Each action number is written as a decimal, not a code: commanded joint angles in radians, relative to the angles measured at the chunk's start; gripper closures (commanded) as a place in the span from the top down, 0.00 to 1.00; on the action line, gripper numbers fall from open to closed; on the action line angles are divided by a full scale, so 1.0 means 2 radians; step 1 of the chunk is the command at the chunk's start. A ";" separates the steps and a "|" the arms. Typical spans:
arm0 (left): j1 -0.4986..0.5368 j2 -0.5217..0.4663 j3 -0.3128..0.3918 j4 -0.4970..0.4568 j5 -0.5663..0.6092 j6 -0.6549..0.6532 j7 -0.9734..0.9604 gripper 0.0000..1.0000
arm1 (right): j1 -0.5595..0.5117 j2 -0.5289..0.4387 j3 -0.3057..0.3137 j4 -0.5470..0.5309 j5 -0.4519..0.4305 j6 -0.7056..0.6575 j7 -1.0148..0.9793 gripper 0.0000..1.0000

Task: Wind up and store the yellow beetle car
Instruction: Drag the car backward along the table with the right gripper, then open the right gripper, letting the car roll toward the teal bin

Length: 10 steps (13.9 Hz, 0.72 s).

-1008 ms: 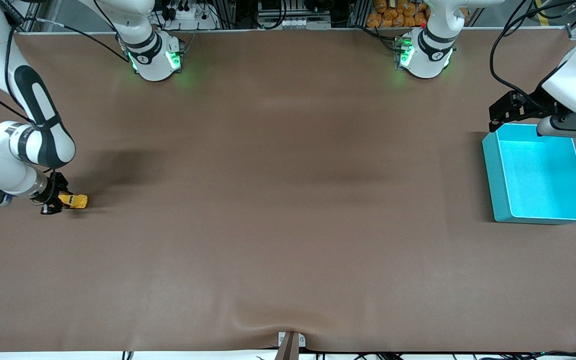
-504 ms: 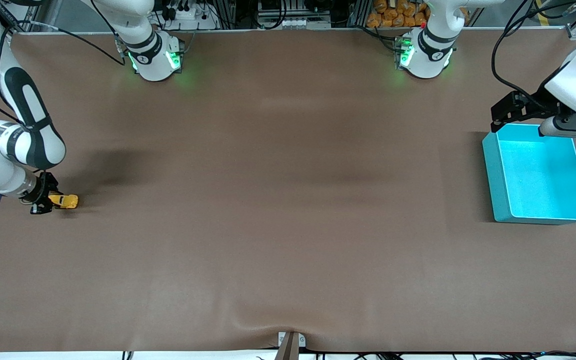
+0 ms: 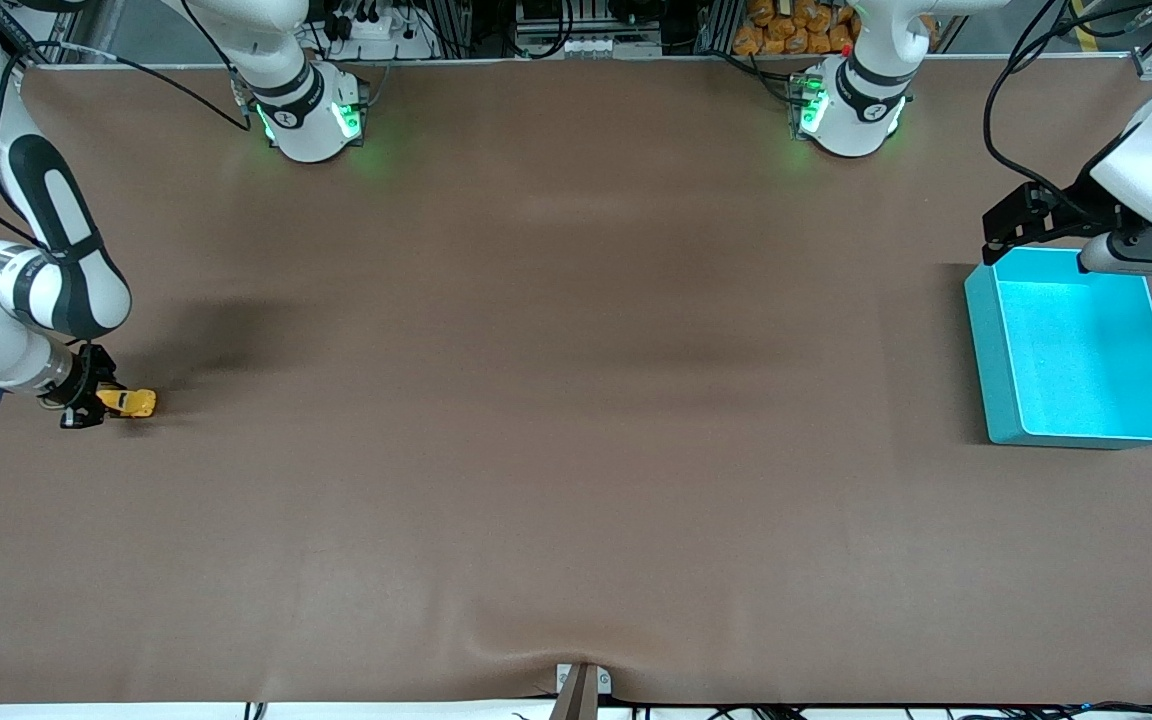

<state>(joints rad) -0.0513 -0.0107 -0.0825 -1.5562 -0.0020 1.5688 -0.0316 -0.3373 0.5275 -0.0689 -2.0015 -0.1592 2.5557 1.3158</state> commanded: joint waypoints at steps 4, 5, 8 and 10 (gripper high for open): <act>0.000 -0.003 -0.001 0.002 0.009 0.003 0.003 1.00 | -0.008 0.025 0.009 0.069 -0.008 -0.083 -0.001 1.00; 0.000 -0.003 -0.001 0.002 0.009 0.003 0.003 1.00 | -0.005 0.013 0.014 0.080 -0.007 -0.114 -0.001 1.00; 0.001 -0.002 0.000 0.002 0.009 0.003 0.003 1.00 | -0.003 -0.021 0.036 0.136 0.002 -0.236 0.001 1.00; 0.001 -0.002 0.001 0.001 0.009 0.003 0.003 1.00 | -0.001 -0.022 0.051 0.181 0.004 -0.301 0.002 1.00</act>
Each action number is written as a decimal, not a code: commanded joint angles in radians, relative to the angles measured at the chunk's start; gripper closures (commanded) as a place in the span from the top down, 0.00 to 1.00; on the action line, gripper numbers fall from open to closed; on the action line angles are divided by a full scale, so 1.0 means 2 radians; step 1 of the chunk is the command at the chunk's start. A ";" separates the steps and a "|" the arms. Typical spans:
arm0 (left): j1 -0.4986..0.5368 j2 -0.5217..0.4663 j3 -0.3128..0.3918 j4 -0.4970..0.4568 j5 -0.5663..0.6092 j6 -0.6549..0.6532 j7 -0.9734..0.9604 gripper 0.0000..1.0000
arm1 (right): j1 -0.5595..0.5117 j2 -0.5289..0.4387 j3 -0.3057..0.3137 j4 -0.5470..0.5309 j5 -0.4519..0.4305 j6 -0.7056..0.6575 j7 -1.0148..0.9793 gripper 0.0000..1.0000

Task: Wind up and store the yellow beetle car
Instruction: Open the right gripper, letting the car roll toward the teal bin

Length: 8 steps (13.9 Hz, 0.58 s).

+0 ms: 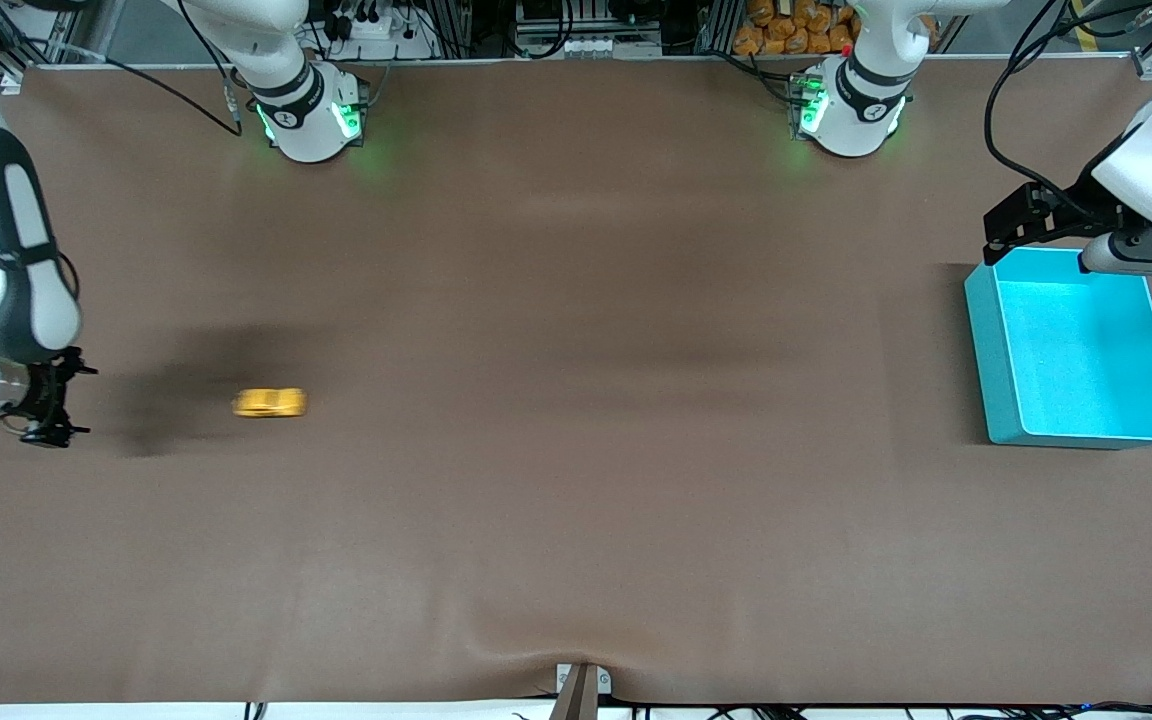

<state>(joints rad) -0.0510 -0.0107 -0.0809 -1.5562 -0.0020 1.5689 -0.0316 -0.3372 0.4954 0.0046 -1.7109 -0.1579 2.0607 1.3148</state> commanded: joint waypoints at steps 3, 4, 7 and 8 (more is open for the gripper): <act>0.001 -0.002 -0.001 0.002 0.009 0.003 0.003 1.00 | 0.003 -0.017 0.036 0.065 0.004 -0.095 0.001 1.00; 0.001 -0.002 -0.001 0.002 0.009 0.003 0.003 1.00 | 0.003 -0.027 0.044 0.065 0.003 -0.099 -0.005 1.00; 0.001 -0.002 -0.001 0.002 0.009 0.003 0.003 1.00 | 0.008 -0.031 0.073 0.065 0.000 -0.102 -0.005 1.00; 0.001 -0.002 -0.001 0.002 0.009 0.003 0.003 1.00 | 0.015 -0.032 0.077 0.065 -0.001 -0.101 -0.005 1.00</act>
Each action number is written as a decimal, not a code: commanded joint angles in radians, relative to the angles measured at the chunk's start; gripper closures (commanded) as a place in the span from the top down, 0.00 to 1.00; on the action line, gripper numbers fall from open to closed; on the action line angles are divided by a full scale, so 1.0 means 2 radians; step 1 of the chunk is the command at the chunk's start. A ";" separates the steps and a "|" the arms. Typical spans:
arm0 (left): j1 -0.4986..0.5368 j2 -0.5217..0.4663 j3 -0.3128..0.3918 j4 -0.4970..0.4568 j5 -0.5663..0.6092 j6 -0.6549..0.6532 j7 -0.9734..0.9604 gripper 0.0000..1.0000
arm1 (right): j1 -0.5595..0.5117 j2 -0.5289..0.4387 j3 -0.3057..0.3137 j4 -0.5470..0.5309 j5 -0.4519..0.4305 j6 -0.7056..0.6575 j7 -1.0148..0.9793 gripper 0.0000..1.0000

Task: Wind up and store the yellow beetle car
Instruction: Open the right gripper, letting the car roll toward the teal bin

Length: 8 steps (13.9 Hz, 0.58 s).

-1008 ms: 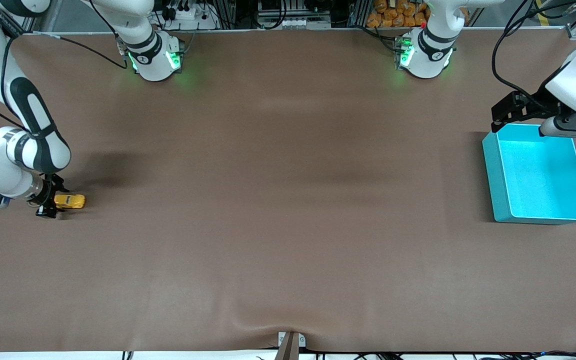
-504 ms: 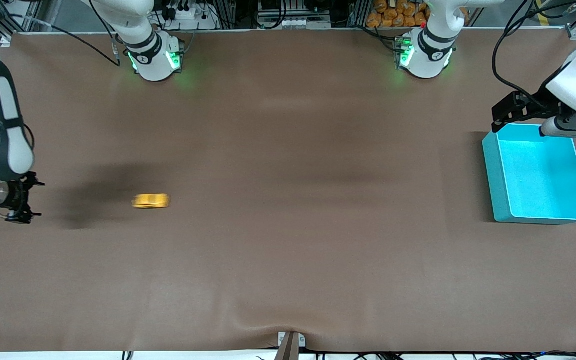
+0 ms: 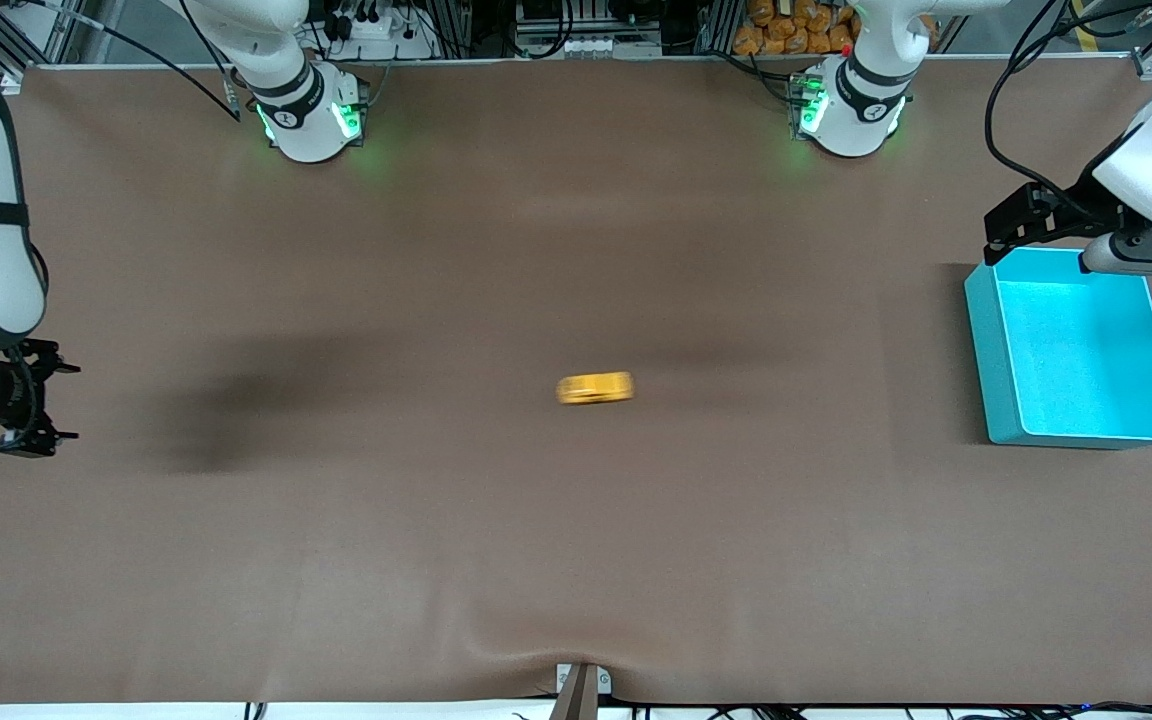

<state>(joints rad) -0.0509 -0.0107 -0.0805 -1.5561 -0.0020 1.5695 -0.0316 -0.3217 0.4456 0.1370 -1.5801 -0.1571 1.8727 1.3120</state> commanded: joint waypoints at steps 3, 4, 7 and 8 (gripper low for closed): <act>0.000 -0.002 -0.001 0.002 0.009 0.002 0.003 1.00 | 0.037 -0.018 0.012 -0.001 -0.002 -0.010 -0.006 1.00; 0.001 -0.002 -0.001 0.002 0.009 0.002 0.003 1.00 | 0.049 -0.020 0.013 0.001 -0.003 -0.017 -0.018 1.00; 0.001 -0.002 -0.001 0.002 0.009 0.003 0.003 1.00 | 0.070 -0.040 0.014 0.002 0.002 -0.037 -0.097 1.00; 0.001 -0.002 -0.001 0.002 0.009 0.003 0.003 1.00 | 0.077 -0.043 0.014 0.002 0.002 -0.038 -0.118 1.00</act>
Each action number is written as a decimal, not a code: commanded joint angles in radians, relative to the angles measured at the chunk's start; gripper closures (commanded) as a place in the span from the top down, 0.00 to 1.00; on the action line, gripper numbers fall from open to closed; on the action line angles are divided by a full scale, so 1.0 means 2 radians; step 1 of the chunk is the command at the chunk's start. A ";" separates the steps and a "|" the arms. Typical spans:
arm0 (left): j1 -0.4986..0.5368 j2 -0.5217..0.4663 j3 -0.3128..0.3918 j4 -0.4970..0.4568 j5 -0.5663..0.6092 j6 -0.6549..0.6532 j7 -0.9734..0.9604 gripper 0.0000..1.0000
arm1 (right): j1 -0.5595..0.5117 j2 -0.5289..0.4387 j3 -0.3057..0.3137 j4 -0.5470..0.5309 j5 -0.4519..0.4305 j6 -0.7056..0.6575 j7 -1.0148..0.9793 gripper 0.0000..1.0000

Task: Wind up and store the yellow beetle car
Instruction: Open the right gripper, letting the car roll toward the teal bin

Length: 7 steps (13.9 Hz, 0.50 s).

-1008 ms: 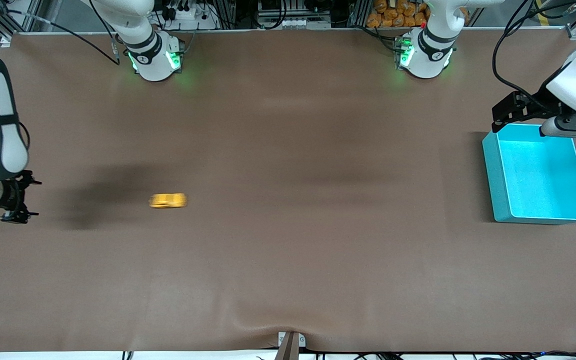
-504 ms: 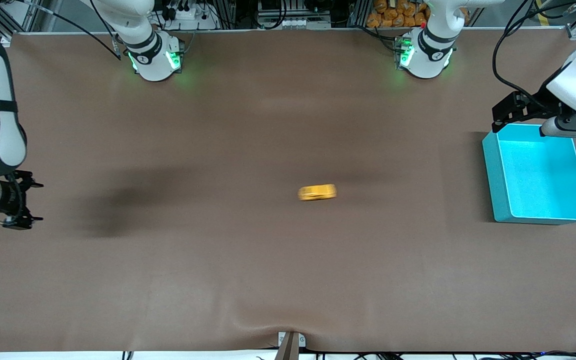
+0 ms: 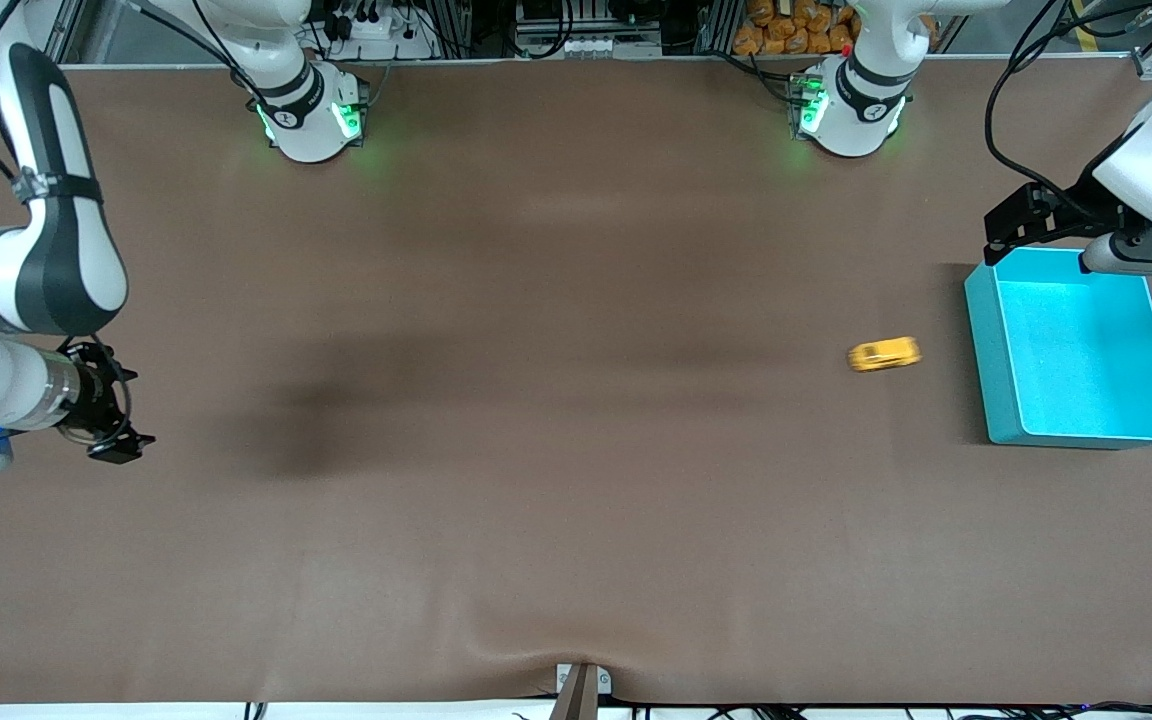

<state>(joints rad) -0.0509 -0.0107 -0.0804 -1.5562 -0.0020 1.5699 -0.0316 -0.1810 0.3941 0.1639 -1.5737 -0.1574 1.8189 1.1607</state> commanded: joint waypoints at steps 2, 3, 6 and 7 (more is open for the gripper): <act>0.001 -0.002 -0.001 0.002 0.009 0.003 0.003 1.00 | 0.021 -0.018 0.001 0.004 0.004 -0.018 -0.082 1.00; 0.001 -0.002 -0.001 0.002 0.009 0.003 0.003 1.00 | 0.028 -0.019 0.002 0.011 0.006 -0.022 -0.093 1.00; 0.001 -0.002 -0.001 0.002 0.009 0.003 0.003 1.00 | 0.029 -0.019 0.019 0.031 0.033 -0.023 -0.111 1.00; 0.001 -0.002 -0.001 0.002 0.009 0.003 0.003 1.00 | 0.029 -0.019 0.024 0.032 0.036 -0.023 -0.119 1.00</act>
<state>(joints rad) -0.0509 -0.0107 -0.0804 -1.5562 -0.0020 1.5700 -0.0316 -0.1204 0.3644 0.1987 -1.5322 -0.1139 1.7931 0.9661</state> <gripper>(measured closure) 0.000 0.000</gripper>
